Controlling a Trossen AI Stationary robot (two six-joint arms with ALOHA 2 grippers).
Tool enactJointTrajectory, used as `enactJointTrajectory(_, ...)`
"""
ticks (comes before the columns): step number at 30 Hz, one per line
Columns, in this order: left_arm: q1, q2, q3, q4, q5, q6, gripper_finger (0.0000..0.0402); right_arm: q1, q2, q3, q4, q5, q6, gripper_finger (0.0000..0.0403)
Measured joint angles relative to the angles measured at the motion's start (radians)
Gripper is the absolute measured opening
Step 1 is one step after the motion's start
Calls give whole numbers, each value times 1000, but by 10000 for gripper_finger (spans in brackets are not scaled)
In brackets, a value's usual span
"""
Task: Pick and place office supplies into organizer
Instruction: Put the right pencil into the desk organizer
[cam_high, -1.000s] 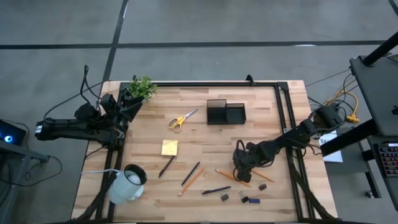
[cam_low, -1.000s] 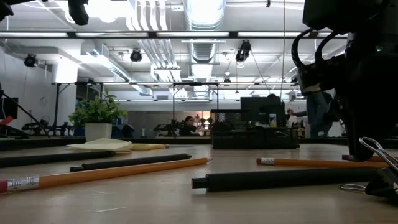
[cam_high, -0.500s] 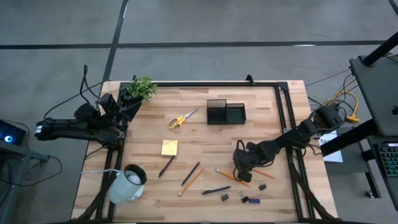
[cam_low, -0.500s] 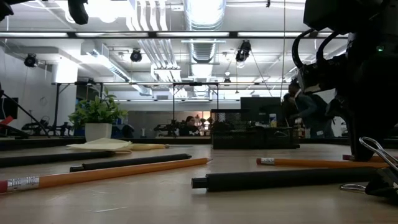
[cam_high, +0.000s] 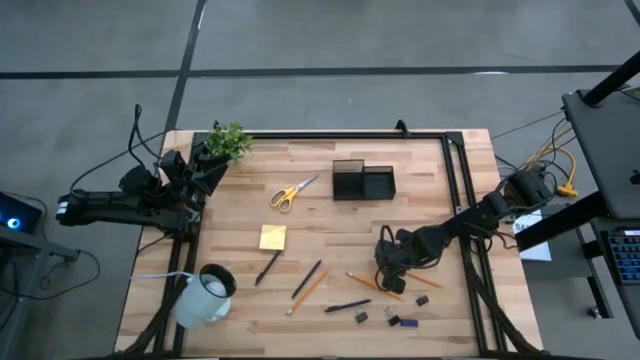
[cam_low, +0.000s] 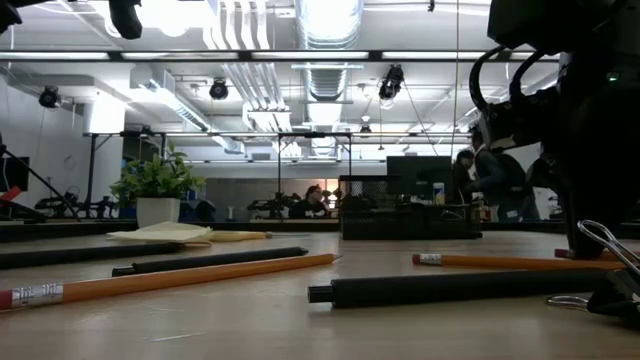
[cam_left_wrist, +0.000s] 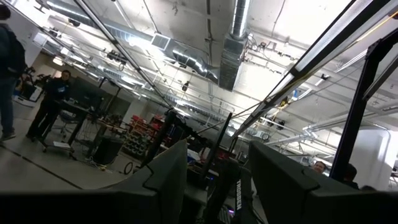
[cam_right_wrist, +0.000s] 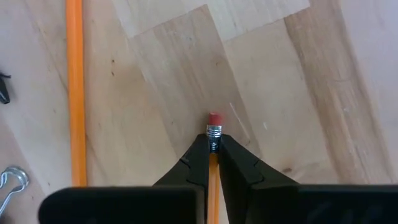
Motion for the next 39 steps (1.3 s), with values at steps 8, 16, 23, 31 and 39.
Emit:
enactJointTrajectory(8, 0, 0, 0, 0, 0, 0, 157, 0, -15, 1, -19, -52, 3, 10)
enactJointTrajectory(16, 0, 0, 0, 0, 0, 0, 157, 1, -48, -3, -85, -51, 6, 11)
enactJointTrajectory(23, 0, 0, 0, 0, 0, 0, 157, 0, -56, 16, -79, -51, 8, 11)
enactJointTrajectory(31, 0, 0, 0, 0, 0, 0, 157, 0, -57, 51, -76, -47, 3, 12)
enactJointTrajectory(39, 0, 0, 0, -1, 0, 0, 157, 0, -63, 101, -138, -47, 36, 12)
